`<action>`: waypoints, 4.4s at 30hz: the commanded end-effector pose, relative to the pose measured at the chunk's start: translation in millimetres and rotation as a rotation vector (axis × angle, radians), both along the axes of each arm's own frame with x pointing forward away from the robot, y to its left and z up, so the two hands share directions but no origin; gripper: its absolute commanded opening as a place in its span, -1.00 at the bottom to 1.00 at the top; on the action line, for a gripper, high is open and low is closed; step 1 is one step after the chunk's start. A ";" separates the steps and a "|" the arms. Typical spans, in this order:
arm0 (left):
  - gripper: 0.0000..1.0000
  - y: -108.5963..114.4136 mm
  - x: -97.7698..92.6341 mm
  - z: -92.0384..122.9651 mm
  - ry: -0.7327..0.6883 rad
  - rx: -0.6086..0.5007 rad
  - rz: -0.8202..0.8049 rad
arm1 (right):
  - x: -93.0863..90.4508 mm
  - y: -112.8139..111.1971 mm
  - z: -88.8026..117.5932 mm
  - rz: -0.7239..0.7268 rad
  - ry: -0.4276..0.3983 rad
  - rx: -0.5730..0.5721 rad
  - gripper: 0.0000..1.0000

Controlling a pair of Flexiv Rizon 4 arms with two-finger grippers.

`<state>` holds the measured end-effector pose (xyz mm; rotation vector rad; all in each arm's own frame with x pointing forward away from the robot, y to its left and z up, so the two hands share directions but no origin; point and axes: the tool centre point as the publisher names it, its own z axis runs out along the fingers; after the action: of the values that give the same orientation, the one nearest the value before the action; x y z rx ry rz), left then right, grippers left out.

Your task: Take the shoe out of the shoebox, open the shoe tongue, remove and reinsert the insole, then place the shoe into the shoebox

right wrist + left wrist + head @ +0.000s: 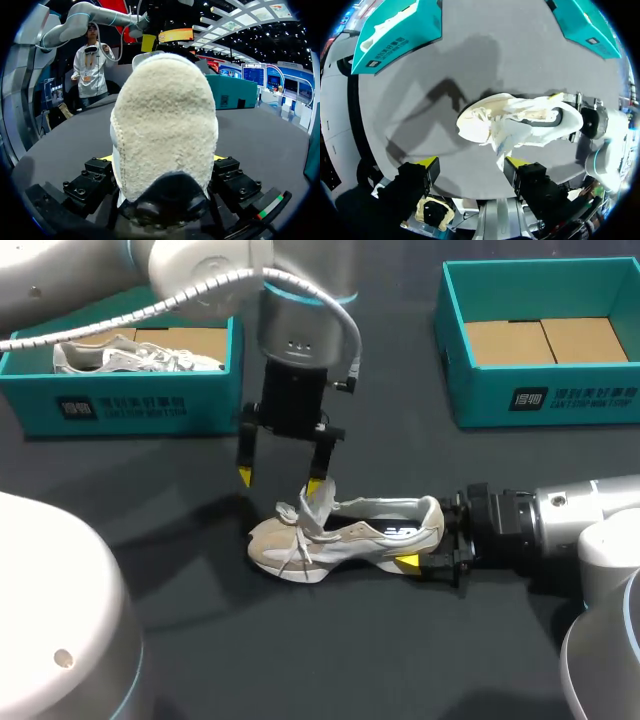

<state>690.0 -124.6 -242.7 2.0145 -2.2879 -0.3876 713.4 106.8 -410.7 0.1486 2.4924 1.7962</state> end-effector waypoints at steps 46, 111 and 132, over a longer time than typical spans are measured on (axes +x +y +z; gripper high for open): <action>-1.00 -87.3 -3.0 44.1 0.119 -0.469 -1.453 | -1.4 0.4 0.8 -0.002 -0.001 -0.004 -1.00; -1.00 -146.0 7.5 -121.3 0.147 -0.490 -1.530 | -1.4 0.4 0.8 -0.002 -0.001 -0.004 -1.00; -1.00 -107.2 -9.3 -136.0 0.177 -0.513 -1.530 | -1.4 0.4 0.8 -0.002 -0.001 -0.004 -1.00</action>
<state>686.9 -240.6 -379.9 -0.2198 -2.8183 -0.0001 713.3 106.8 -410.8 0.1482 2.4923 1.7962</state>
